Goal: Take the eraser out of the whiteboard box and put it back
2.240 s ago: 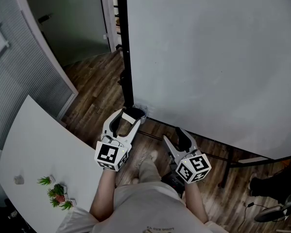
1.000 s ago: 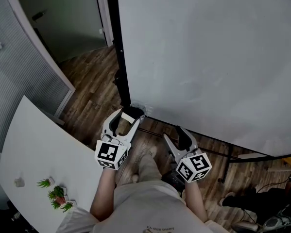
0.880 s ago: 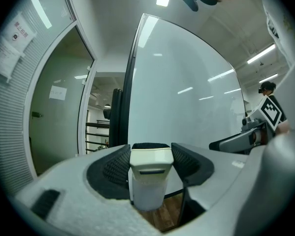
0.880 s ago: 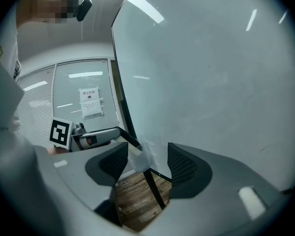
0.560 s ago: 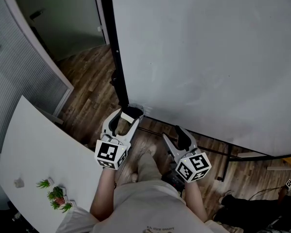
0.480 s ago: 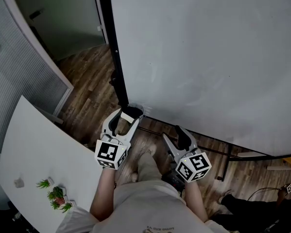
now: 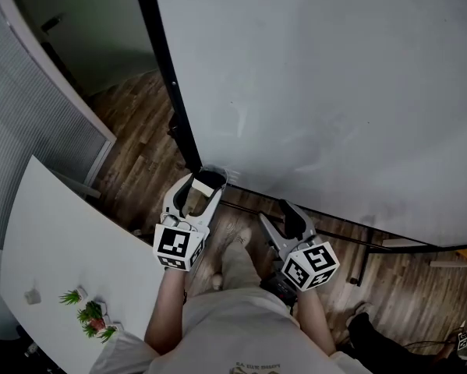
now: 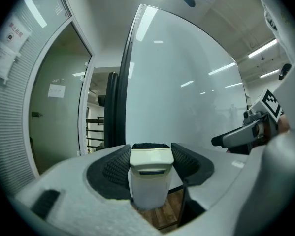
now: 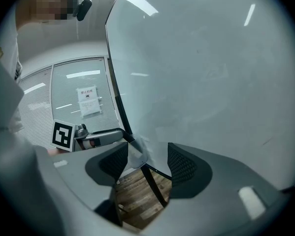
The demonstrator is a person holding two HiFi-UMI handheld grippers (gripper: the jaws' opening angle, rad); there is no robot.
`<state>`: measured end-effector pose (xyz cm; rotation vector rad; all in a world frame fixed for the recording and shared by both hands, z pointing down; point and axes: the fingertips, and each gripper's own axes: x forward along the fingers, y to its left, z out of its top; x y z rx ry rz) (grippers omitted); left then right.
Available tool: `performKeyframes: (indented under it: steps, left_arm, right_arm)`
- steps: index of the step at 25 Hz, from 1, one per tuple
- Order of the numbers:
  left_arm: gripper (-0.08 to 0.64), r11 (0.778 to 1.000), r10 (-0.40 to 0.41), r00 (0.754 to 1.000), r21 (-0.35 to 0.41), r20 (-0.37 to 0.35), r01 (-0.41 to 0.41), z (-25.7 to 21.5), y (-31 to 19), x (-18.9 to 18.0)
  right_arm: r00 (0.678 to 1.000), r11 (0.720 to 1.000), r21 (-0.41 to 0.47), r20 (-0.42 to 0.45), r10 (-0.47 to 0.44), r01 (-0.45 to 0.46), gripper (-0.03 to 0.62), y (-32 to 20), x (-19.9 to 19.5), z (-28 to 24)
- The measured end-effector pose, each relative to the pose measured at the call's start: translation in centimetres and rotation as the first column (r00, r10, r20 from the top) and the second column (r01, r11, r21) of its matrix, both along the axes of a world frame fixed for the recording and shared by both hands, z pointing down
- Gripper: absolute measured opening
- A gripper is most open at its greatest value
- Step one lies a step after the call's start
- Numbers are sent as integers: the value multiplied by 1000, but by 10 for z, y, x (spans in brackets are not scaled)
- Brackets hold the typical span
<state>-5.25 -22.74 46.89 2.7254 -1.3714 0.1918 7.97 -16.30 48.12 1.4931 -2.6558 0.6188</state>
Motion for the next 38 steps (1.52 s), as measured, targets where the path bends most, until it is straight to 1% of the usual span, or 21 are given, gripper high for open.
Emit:
performKeyframes:
  steps: [5,9,16,20,27,35,38]
  left_arm:
    - [258,1000,-6,1000,-7,4,6,4,-2,2]
    - [258,1000,-17,1000,-15,-18,17,8,-4,2]
    - [261,999,-26,999,-28,-32,25,13,-6,4]
    - [259,998,-32,999,-49,-42,30,17,-7,3]
    - [264,998,-42,998,-53,-53,39,16,-5,0]
    - [264,998,-58,994,-29,-88,56,2,4,-9]
    - [258,998,-59,995,-5,-84,59,-8,11,-12]
  right_arm:
    - [1000,1000,-6,0,4,-4,252,-1,4,2]
    - [1000,1000,-12,0,1,-1,252,-1,5,6]
    - [1000,1000,-14,2,5,-5,253,-1,8,6]
    - [1000,1000,-17,2,8,-8,253,0,10,6]
    - [1000,1000,-6,1,6,-6,253,0,10,2]
    - [1000,1000,21,0,2,-2,253,5,7,-7]
    - [1000,999,35,0,-6,6,253,8,3,-13]
